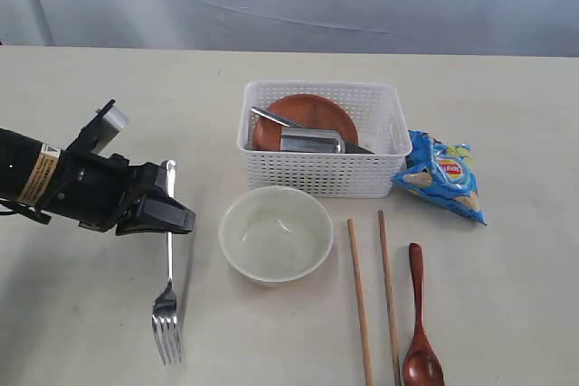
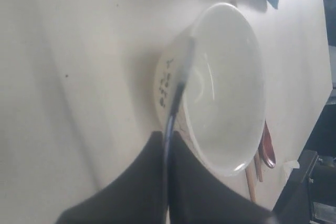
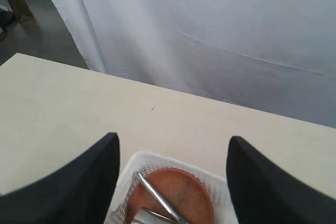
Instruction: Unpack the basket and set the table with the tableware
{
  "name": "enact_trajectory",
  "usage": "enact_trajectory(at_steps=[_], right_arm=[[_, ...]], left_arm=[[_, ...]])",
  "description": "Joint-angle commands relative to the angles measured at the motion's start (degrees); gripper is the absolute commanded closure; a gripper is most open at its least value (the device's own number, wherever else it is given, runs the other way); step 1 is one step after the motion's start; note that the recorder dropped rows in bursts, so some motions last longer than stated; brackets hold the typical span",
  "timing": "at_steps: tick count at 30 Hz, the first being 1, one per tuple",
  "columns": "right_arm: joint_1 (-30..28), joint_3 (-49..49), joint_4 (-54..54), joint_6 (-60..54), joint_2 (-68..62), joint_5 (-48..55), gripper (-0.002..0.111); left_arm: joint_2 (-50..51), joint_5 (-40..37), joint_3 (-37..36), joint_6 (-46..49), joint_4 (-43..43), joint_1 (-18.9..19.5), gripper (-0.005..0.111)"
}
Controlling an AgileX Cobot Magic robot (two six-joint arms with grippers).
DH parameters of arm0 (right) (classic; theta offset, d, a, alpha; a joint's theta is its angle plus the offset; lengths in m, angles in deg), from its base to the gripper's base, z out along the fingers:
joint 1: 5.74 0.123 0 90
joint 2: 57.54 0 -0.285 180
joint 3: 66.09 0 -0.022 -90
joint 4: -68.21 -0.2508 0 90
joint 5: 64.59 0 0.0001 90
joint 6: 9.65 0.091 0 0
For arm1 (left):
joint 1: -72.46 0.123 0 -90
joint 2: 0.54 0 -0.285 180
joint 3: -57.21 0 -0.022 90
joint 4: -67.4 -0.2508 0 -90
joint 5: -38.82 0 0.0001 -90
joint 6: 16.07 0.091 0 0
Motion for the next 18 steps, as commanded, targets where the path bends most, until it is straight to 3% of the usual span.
enact_trajectory(at_steps=[1,11,18], right_arm=[[-0.2,0.2,0.1,0.0,-0.2,1.3,0.051],[-0.2,0.2,0.1,0.0,-0.2,1.9,0.051],[-0.2,0.2,0.1,0.0,-0.2,1.9,0.051]], left_arm=[[-0.4,1.1,0.1,-0.3,0.1,-0.3,0.107],[-0.4,2.0,0.1,1.1,0.1,-0.3,0.107],[-2.5,-4.2,-1.1,2.3,0.1,0.3,0.107]])
